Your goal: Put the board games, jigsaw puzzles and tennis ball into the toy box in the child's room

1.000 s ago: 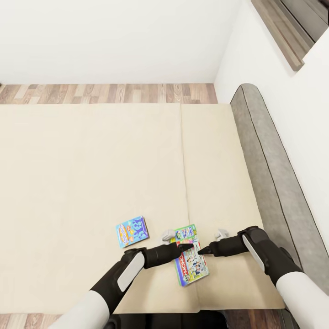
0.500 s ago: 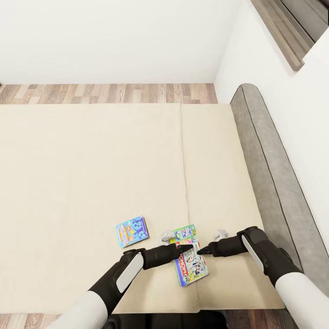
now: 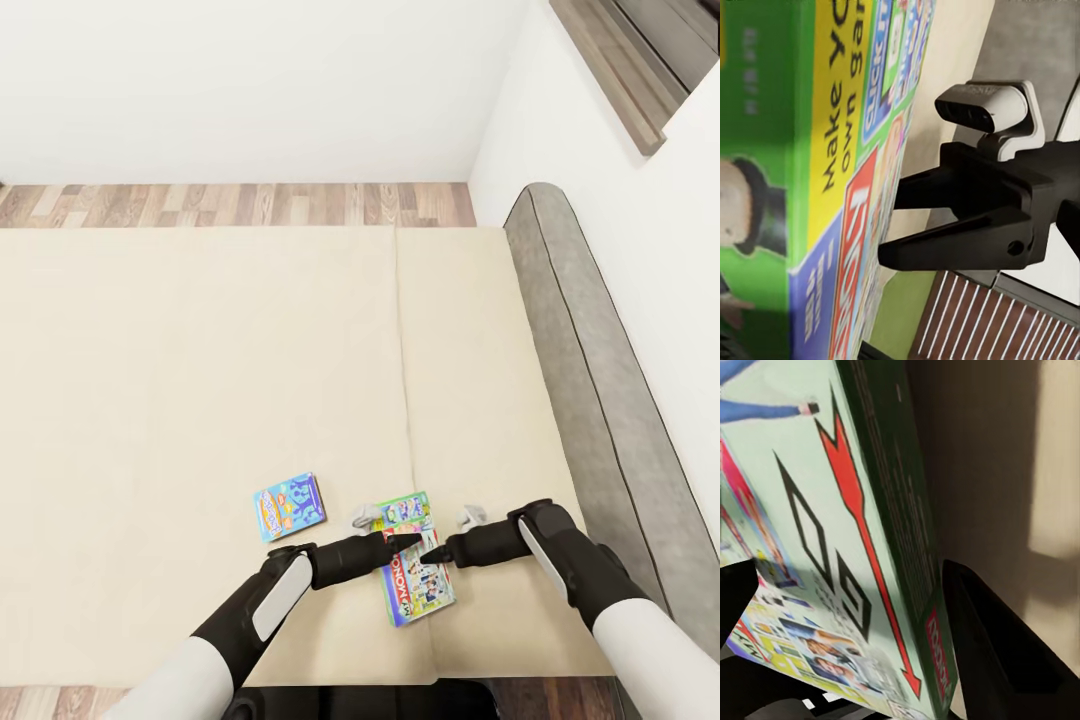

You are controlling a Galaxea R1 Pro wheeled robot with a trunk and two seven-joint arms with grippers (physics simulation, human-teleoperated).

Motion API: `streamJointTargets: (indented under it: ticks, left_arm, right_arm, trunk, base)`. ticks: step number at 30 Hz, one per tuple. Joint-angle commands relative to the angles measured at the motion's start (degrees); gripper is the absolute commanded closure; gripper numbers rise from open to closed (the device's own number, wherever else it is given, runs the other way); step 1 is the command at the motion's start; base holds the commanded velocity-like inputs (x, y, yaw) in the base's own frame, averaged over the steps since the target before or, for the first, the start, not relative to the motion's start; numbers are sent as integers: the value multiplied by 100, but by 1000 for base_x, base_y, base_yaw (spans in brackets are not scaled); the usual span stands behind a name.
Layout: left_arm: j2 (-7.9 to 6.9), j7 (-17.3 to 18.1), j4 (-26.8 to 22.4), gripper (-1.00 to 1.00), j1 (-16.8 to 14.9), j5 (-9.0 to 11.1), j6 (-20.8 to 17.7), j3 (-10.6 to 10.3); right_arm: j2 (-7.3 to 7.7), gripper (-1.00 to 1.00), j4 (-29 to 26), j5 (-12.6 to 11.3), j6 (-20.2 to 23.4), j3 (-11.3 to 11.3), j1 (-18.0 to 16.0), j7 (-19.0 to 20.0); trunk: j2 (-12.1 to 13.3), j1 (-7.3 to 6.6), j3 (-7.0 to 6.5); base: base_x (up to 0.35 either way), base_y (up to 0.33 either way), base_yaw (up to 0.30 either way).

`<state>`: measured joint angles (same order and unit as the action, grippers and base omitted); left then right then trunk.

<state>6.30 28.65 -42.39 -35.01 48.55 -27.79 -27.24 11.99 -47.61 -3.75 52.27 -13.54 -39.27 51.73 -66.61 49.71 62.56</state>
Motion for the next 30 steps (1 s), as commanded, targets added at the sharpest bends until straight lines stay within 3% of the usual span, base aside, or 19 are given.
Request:
streamJointTargets:
  ticks: [1, 30]
  left_arm:
    - [264, 17, -4, -100, -2, 130, -69, -8]
    - [224, 319, -5, -100, 88, 112, -59, -9]
  right_arm:
    - [-37, -100, -3, -32, 5, -17, 4, -9]
    - [-61, -100, -2, -13, -40, -17, 13, 53]
  trunk:
    - [-2, 1, 3]
    - [-2, 1, 3]
  base:
    - [0, 0, 0]
    - [0, 0, 0]
